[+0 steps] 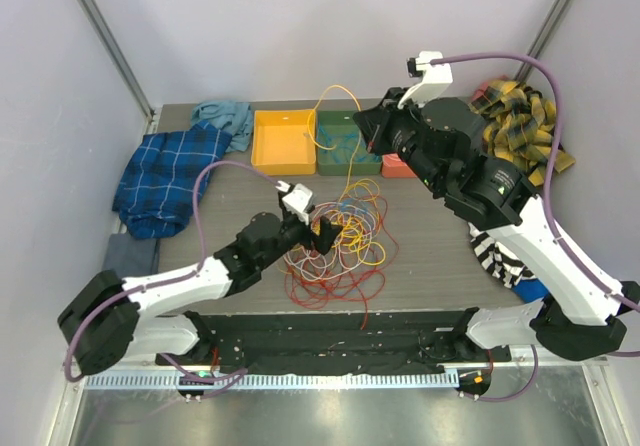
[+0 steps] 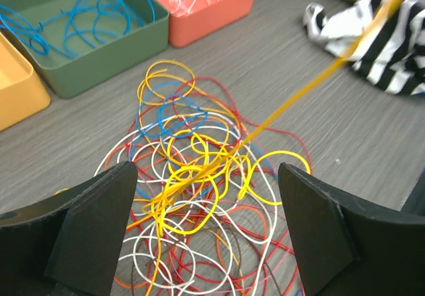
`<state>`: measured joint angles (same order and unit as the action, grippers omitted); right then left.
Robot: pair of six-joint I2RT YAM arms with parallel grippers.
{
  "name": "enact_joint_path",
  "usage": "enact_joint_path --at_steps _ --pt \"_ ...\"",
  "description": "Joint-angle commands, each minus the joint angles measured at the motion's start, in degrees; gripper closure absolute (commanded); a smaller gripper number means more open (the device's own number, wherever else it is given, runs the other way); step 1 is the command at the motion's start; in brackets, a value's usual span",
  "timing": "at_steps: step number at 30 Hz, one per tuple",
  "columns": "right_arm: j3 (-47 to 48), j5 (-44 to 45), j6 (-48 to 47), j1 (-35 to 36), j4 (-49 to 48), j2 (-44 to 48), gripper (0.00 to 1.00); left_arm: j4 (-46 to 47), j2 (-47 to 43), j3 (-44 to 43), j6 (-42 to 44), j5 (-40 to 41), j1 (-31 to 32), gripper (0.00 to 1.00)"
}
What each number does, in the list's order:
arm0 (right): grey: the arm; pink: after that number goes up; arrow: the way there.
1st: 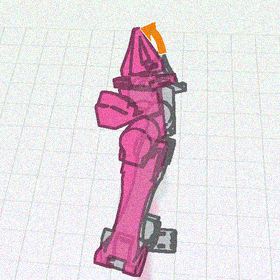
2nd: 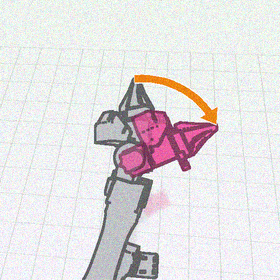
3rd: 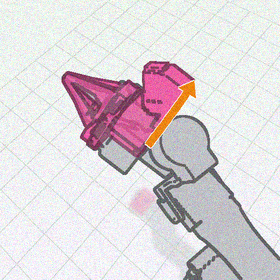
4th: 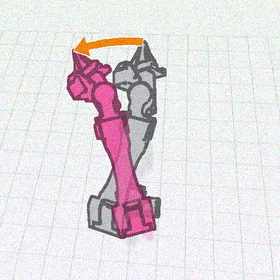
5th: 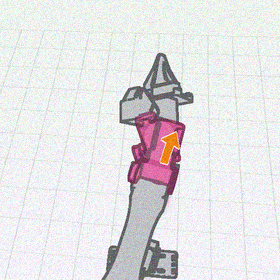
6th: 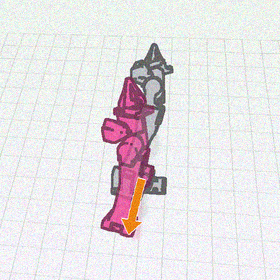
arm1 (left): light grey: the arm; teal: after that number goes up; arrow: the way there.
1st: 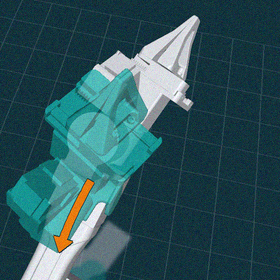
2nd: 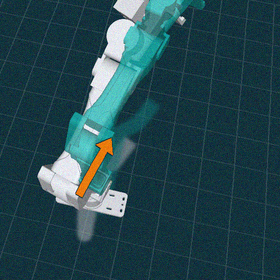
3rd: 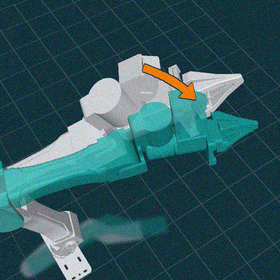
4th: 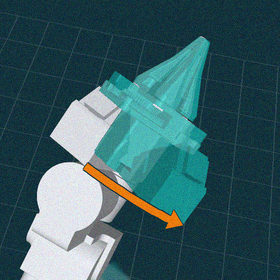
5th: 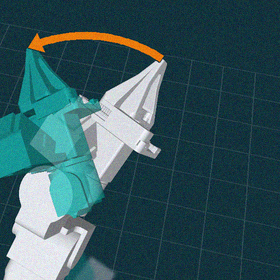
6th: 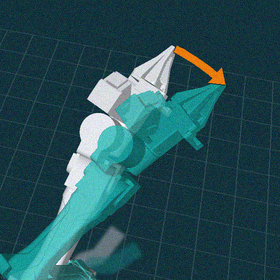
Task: Untangle the cables
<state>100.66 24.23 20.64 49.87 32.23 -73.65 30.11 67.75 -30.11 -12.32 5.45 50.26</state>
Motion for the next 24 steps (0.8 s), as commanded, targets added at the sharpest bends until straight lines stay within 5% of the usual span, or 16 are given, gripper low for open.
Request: enact_joint_path --at_steps 1,4,5,6,10,11,12,15,24 --pt "2.52 -1.82 1.15 0.14 -1.29 1.14 0.99 3.46 5.72 -6.8 3.7 1.31 0.1 0.14" --pt "2.43 -1.99 1.24 0.14 -0.5 2.1 0.99 3.38 7.93 -9.17 3.36 2.45 -1.03 0.52" --pt "2.43 -1.91 1.24 0.14 -0.15 2.45 0.99 0.77 7.41 -10.05 3.0 2.72 -1.65 0.92" --pt "2.26 -1.3 1.24 0.14 0.2 2.89 0.99 -0.65 6.1 -11.1 2.65 3.76 -2.96 1.0" --pt "-1.5 -0.5 1.68 0.06 0.03 6.23 0.97 -7.33 -0.41 -18.81 3.78 5.62 -4.73 1.0" --pt "-2.3 -0.76 1.85 0.14 -0.23 6.67 0.89 -11.09 -1.64 -21.37 4.05 6.32 -4.73 1.0" --pt "-3.18 -0.76 2.12 0.06 -0.32 6.94 0.69 -14.26 -2.61 -24.18 3.97 7.98 -4.73 1.0" --pt "-7.92 0.11 3.87 0.06 -1.02 8.78 0.52 -24.61 -3.68 -39.28 4.05 10.88 -4.73 1.0" --pt "-27.44 -1.37 8.09 0.06 -8.92 13.53 0.47 -42.75 3.7 -76.55 3.62 12.65 -4.73 1.0"
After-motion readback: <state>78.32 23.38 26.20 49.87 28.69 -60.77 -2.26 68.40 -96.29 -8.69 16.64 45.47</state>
